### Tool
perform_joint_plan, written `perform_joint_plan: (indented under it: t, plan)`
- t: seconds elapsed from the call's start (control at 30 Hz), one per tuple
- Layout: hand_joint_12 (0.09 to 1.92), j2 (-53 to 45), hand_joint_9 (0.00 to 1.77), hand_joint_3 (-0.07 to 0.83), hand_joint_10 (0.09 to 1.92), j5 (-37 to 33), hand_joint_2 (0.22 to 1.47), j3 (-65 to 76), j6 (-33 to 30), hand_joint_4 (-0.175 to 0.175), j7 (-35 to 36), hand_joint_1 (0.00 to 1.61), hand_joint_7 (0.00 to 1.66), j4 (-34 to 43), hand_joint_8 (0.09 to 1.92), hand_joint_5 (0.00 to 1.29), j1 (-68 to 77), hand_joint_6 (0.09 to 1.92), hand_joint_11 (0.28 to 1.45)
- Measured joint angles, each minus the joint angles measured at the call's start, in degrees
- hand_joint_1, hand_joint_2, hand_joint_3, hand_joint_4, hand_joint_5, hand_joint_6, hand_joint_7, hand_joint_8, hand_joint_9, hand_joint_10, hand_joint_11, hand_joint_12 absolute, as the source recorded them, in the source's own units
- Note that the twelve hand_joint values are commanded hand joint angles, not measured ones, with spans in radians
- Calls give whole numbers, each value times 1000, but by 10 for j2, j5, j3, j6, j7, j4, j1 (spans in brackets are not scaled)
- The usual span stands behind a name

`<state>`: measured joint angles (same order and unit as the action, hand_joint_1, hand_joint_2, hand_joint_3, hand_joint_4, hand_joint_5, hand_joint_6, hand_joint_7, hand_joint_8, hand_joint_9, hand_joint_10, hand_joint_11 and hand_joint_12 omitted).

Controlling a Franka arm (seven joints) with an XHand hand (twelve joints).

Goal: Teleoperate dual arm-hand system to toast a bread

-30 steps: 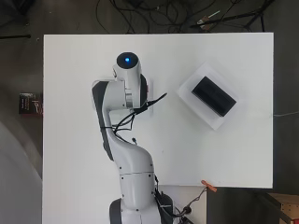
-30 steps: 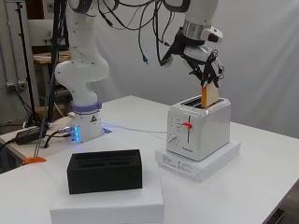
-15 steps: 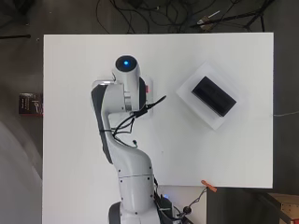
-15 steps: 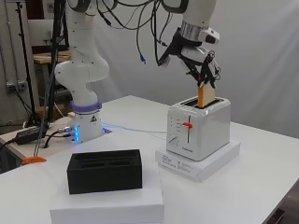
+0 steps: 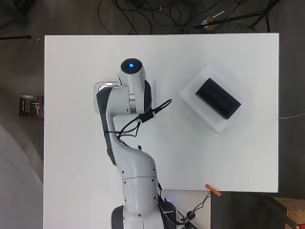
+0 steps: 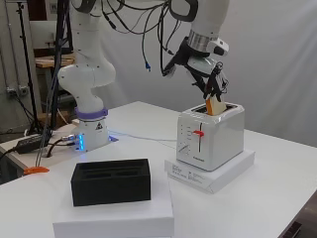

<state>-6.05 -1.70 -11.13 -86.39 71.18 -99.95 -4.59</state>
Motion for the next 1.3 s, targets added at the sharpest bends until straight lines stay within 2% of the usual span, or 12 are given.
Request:
perform_joint_plan:
  t: [0.13,0.33,0.6,0.77,0.9,0.97,1.0,1.03,1.07,1.1,1.17,1.3]
  plan:
    - [87,-22,1442,-1,87,3,1122,4,33,-175,-37,1251,1202,34,679,771,2,1219,860]
    - [87,-34,1416,-1,87,-10,1118,13,48,-175,-45,1252,1213,37,641,787,3,1224,846]
    - [87,-76,1409,-1,87,25,1113,11,75,-166,-59,1251,1221,104,616,802,12,1219,861]
    - [87,-104,1414,0,87,32,1113,7,101,-172,-66,1253,1223,149,613,799,19,1220,873]
    - [87,-94,1425,0,87,77,1115,-13,82,-175,-60,1253,1219,131,637,789,28,1210,859]
    - [87,-78,1430,2,87,88,1130,-22,59,-175,-49,1247,1181,100,726,756,32,1227,852]
    - [87,-71,1304,-5,87,90,1092,-27,49,-122,-44,944,1063,87,535,659,34,892,778]
    - [87,-67,1076,-16,87,89,991,-29,41,-98,-39,608,869,78,316,479,35,532,677]
    - [87,-67,863,-23,87,86,912,-30,38,-99,-35,370,698,74,167,331,35,287,592]
    - [87,-67,693,-18,87,81,882,-29,38,-103,-30,201,546,74,87,245,35,148,533]
    - [87,-65,496,-1,87,71,883,-27,37,-95,-29,48,355,79,87,170,35,87,478]
    - [87,-33,419,19,87,46,926,-14,-11,-54,-48,1,287,59,87,175,36,87,453]
